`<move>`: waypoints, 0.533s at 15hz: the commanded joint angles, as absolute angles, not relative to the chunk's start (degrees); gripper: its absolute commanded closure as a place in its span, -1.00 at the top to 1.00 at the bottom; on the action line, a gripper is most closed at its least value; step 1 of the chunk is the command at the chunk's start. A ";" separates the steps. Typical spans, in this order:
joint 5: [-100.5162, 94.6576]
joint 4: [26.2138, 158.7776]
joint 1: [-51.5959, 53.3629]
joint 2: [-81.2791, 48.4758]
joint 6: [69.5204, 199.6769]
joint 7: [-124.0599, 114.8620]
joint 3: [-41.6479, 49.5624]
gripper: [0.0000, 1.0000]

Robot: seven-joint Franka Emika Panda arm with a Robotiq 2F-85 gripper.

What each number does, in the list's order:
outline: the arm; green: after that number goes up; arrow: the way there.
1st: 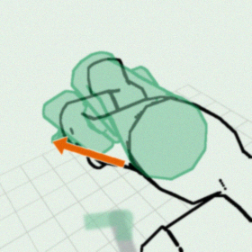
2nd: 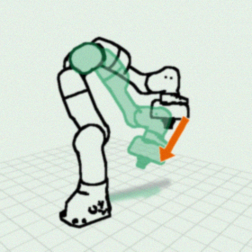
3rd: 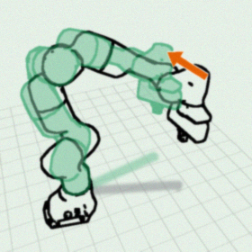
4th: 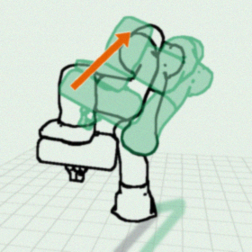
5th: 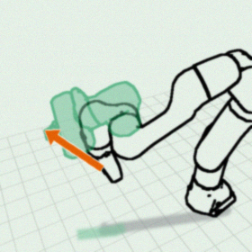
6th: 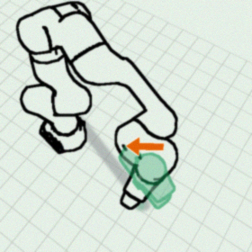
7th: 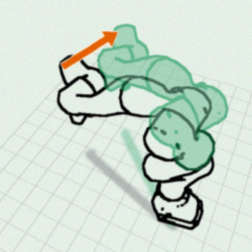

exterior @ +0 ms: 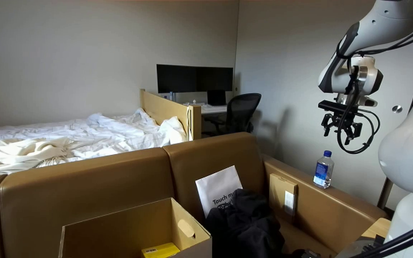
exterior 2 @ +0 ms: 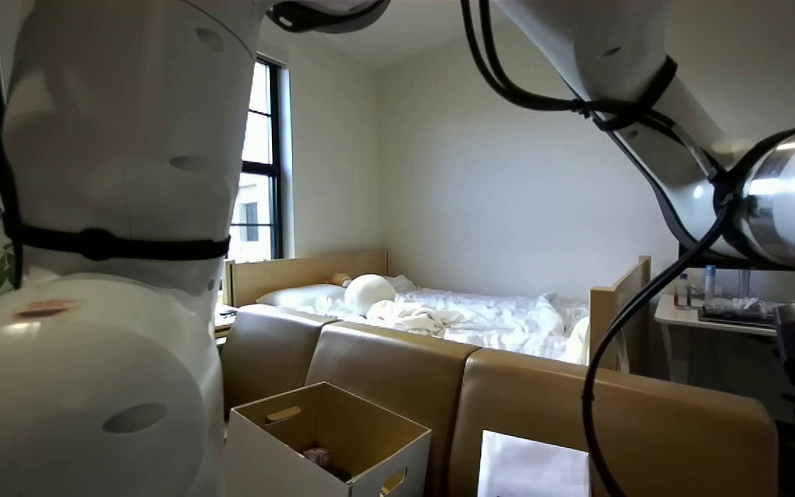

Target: Pick up the bottle and put it in the box

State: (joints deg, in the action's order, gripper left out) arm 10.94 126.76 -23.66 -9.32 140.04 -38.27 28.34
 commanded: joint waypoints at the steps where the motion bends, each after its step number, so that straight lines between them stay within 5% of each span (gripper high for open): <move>1: 17.50 129.13 -23.71 -11.10 143.41 -43.85 26.94 1.00; 8: 20.31 128.99 -23.70 -13.56 145.25 -43.89 26.43 1.00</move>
